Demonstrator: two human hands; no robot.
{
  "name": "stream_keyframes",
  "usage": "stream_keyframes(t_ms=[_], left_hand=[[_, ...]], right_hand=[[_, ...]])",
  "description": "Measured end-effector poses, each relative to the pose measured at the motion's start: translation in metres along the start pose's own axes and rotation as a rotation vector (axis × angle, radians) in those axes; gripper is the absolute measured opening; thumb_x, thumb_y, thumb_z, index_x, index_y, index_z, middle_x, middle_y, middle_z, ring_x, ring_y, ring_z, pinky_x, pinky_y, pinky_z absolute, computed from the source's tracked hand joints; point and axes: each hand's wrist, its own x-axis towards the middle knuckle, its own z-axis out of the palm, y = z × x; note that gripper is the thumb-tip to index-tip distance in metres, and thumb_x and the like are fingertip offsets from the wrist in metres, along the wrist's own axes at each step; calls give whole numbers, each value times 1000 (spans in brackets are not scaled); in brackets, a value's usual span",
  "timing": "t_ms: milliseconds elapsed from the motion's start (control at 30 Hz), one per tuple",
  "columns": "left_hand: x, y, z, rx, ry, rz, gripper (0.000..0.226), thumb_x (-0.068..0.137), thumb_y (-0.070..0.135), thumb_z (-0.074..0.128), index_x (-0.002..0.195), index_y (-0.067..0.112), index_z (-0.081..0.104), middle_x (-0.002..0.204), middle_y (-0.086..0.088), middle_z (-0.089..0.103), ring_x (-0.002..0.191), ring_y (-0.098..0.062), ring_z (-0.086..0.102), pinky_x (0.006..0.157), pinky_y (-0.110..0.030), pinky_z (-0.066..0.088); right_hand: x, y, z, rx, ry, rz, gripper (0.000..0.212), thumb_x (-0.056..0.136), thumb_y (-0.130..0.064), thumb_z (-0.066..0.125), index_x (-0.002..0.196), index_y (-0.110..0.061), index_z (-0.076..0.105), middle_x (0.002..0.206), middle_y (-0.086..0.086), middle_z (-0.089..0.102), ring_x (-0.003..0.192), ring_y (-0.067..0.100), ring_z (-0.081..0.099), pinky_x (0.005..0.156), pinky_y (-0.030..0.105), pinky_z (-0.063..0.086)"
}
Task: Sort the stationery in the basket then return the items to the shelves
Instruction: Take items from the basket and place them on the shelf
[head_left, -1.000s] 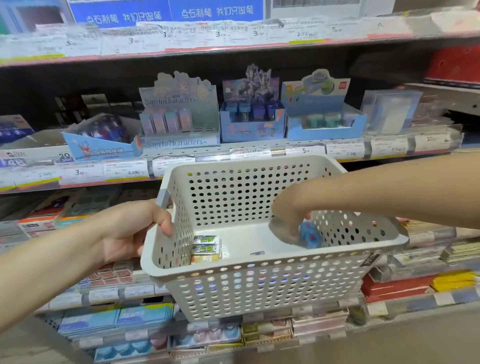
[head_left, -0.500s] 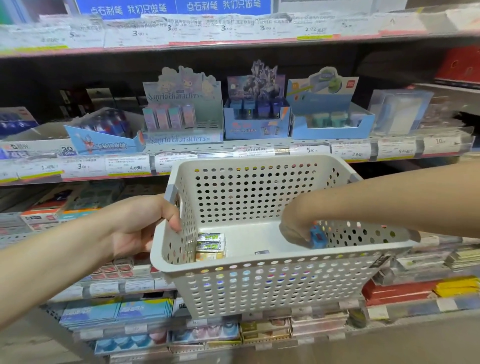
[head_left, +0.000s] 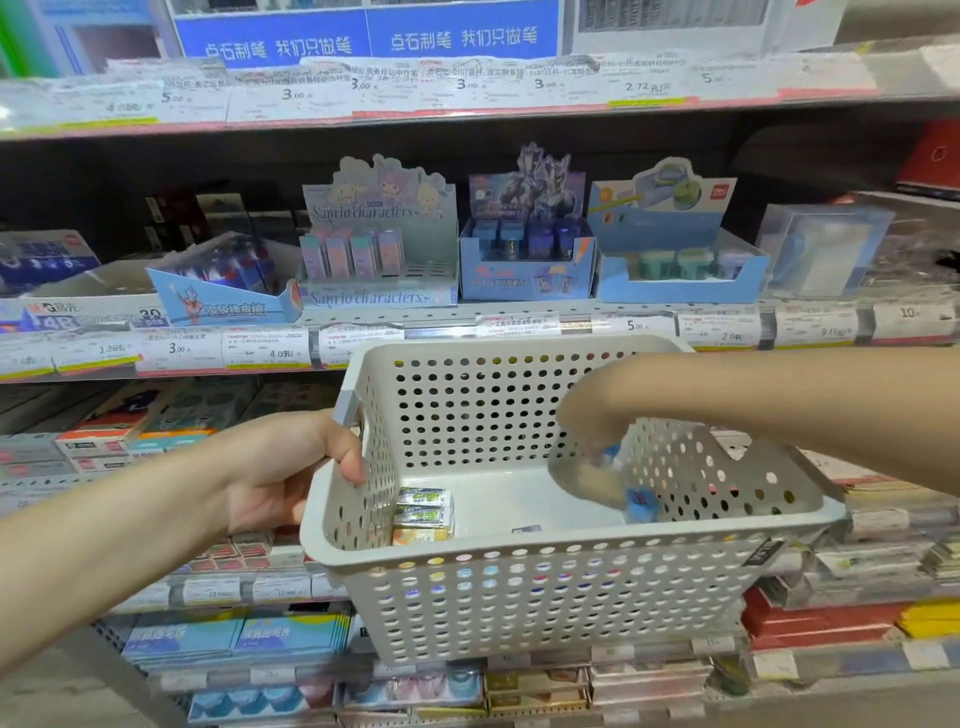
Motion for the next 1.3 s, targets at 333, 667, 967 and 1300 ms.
stream_keyframes(t_ms=[333, 667, 967, 1300], left_hand=[[6, -2, -2, -4, 29, -10, 99, 21, 5, 63, 120, 3, 59, 112, -29, 67, 91, -40, 63, 79, -45, 41], [2, -8, -4, 4, 34, 2, 87, 23, 5, 63, 110, 10, 64, 101, -27, 71, 91, -42, 60, 80, -45, 34], [-2, -13, 1, -3, 44, -10, 78, 44, 3, 54, 119, -17, 53, 91, -26, 61, 82, -35, 58, 54, -30, 53], [-1, -13, -6, -6, 89, -22, 93, 22, 8, 64, 115, 6, 63, 112, -33, 64, 92, -41, 57, 79, -43, 32]], right_hand=[[-51, 67, -64, 648, 488, -380, 20, 93, -18, 55, 113, -19, 60, 101, 3, 62, 79, 11, 60, 70, 20, 52], [-5, 84, -106, 633, 917, -139, 40, 90, -18, 59, 129, -24, 51, 118, 7, 56, 88, 22, 58, 66, 30, 52], [14, 94, -125, 548, 884, -137, 39, 88, -20, 64, 127, -20, 57, 132, 4, 55, 117, 26, 53, 96, 29, 41], [14, 92, -140, 504, 880, -176, 25, 87, -29, 63, 108, -14, 63, 95, 0, 57, 86, 19, 54, 64, 26, 38]])
